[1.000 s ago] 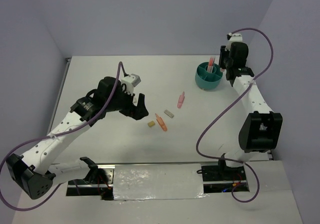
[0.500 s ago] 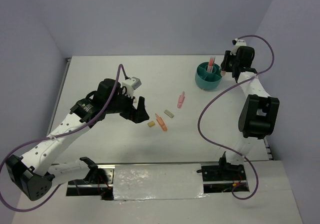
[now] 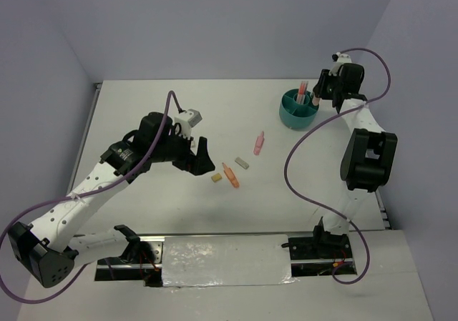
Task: Sort the stationery into containers
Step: Place the stapler in the storage box, then pick up the stationery from the center of the board, then place the stationery in the storage box.
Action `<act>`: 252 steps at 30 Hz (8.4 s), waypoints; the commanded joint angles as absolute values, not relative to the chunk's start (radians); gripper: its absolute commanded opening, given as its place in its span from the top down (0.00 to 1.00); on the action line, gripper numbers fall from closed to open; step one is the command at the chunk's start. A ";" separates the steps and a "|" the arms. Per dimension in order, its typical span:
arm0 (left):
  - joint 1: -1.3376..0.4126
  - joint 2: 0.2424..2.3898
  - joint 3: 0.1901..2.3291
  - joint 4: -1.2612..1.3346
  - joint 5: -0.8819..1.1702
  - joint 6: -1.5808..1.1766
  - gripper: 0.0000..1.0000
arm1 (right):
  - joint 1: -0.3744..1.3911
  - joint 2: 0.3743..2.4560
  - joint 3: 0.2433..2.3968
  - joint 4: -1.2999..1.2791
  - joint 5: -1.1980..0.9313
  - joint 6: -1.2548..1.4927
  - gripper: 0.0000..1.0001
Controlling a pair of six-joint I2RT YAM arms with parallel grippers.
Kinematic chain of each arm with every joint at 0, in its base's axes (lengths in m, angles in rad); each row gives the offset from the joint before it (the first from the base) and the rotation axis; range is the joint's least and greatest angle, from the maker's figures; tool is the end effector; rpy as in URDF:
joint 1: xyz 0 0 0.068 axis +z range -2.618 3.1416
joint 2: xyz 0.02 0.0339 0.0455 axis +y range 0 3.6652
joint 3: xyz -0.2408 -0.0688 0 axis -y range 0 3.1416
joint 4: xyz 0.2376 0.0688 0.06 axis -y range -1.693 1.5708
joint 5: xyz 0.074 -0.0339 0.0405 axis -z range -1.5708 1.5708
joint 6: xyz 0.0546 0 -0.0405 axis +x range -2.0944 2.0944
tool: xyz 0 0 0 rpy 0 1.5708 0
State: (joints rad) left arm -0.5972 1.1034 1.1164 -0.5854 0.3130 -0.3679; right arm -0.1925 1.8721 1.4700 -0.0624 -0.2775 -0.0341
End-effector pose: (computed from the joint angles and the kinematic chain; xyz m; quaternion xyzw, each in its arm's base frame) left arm 0.2007 -0.1568 0.3233 0.1733 0.8530 -0.3406 0.3554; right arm 0.4413 -0.0708 0.2490 -0.0058 0.8458 0.0581 0.5303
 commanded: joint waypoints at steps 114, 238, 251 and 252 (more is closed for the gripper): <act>-0.351 2.171 1.648 -0.741 -0.236 -0.675 0.25 | 0.431 1.061 1.123 -0.531 -0.232 0.129 0.42; -0.339 1.263 1.332 -0.844 -0.057 -0.672 0.01 | 0.215 2.201 2.283 -0.795 0.689 0.744 1.00; -0.339 1.229 1.270 -0.845 -0.026 -0.647 0.01 | 0.198 2.252 2.212 -0.649 0.716 0.630 1.00; -0.339 1.226 1.267 -0.851 -0.028 -0.646 0.01 | 0.199 2.253 2.204 -0.649 0.727 0.634 1.00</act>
State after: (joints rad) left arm -0.3397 1.2583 1.2778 -0.8577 -0.0422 -0.6788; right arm 0.2058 2.2475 2.2143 -0.7258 0.6811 0.6617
